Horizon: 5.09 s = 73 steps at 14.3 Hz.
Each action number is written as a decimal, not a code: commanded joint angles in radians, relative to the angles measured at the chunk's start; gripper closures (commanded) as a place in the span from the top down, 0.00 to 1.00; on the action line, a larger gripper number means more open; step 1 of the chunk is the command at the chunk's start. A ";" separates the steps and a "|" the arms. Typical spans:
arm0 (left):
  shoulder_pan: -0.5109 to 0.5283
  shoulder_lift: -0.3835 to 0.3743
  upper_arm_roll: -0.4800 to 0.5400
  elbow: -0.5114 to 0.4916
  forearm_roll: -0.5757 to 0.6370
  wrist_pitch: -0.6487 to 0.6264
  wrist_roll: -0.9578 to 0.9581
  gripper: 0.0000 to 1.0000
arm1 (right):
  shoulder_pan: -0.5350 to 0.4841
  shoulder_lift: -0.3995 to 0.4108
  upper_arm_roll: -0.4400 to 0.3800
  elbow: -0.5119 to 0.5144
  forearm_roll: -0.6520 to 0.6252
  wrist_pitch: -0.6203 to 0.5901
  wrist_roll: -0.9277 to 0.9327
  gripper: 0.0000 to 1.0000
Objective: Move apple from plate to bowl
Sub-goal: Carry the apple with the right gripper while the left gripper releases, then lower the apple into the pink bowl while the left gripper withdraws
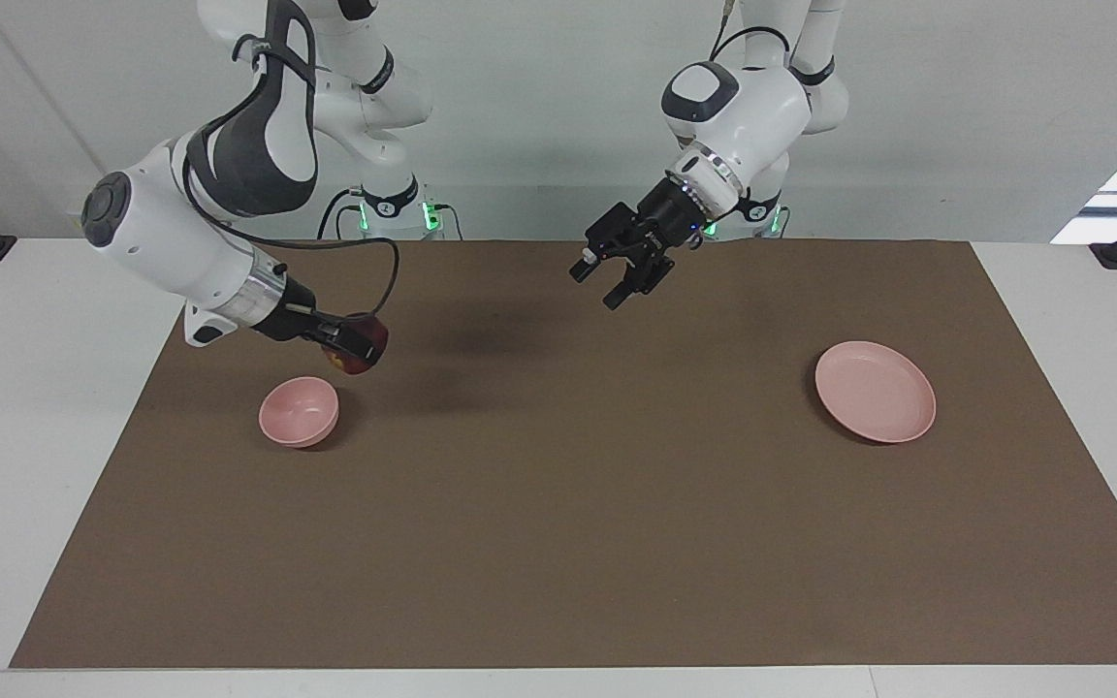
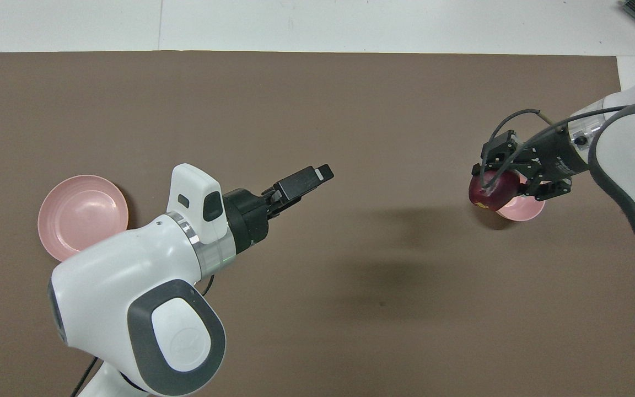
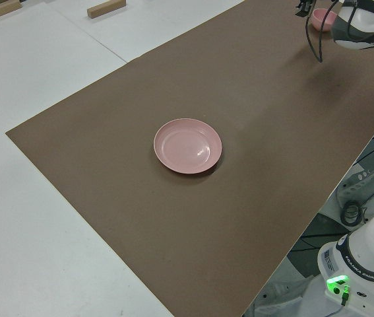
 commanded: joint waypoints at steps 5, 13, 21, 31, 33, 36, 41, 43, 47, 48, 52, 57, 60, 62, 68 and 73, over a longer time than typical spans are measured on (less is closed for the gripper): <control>0.016 -0.035 0.171 -0.042 0.386 -0.293 -0.046 1.00 | -0.035 0.025 0.010 -0.168 -0.222 0.287 -0.325 0.00; -0.004 -0.025 0.375 -0.002 1.083 -0.546 -0.067 1.00 | -0.049 0.036 0.010 -0.219 -0.281 0.355 -0.388 0.00; -0.061 0.089 0.550 0.504 1.237 -1.091 0.087 1.00 | -0.061 0.063 0.010 -0.222 -0.281 0.380 -0.393 0.00; 0.026 0.089 0.546 0.701 1.182 -1.394 0.164 1.00 | -0.052 0.082 0.010 -0.221 -0.281 0.396 -0.350 0.00; 0.028 0.072 0.550 0.682 1.183 -1.394 0.157 1.00 | -0.055 0.088 0.010 -0.222 -0.281 0.398 -0.350 0.01; 0.028 0.072 0.550 0.682 1.185 -1.396 0.157 1.00 | -0.055 0.091 0.010 -0.222 -0.279 0.397 -0.341 0.10; 0.025 0.072 0.576 0.681 1.192 -1.402 0.152 1.00 | -0.055 0.091 0.012 -0.222 -0.279 0.396 -0.339 0.42; 0.026 0.072 0.581 0.681 1.200 -1.396 0.154 1.00 | -0.055 0.091 0.012 -0.227 -0.279 0.396 -0.338 0.48; 0.014 0.072 0.581 0.681 1.228 -1.380 0.152 1.00 | -0.055 0.091 0.012 -0.231 -0.279 0.398 -0.338 0.60; 0.014 0.074 0.581 0.681 1.228 -1.380 0.152 1.00 | -0.055 0.091 0.012 -0.231 -0.279 0.398 -0.339 0.63; 0.026 0.072 0.579 0.681 1.219 -1.382 0.155 1.00 | -0.055 0.091 0.012 -0.233 -0.279 0.400 -0.338 0.73; 0.026 0.072 0.579 0.682 1.214 -1.390 0.152 1.00 | -0.055 0.091 0.012 -0.233 -0.279 0.400 -0.338 0.86; 0.029 0.072 0.582 0.682 1.214 -1.390 0.152 1.00 | -0.055 0.091 0.012 -0.233 -0.279 0.400 -0.338 0.91; 0.028 0.072 0.582 0.681 1.214 -1.390 0.152 1.00 | -0.055 0.091 0.012 -0.233 -0.279 0.400 -0.338 0.91; 0.028 0.072 0.582 0.682 1.214 -1.390 0.152 1.00 | -0.058 0.065 0.010 -0.199 -0.279 0.337 -0.341 1.00; 0.028 0.072 0.582 0.682 1.214 -1.390 0.152 1.00 | -0.049 -0.022 0.007 -0.139 -0.299 0.214 -0.336 1.00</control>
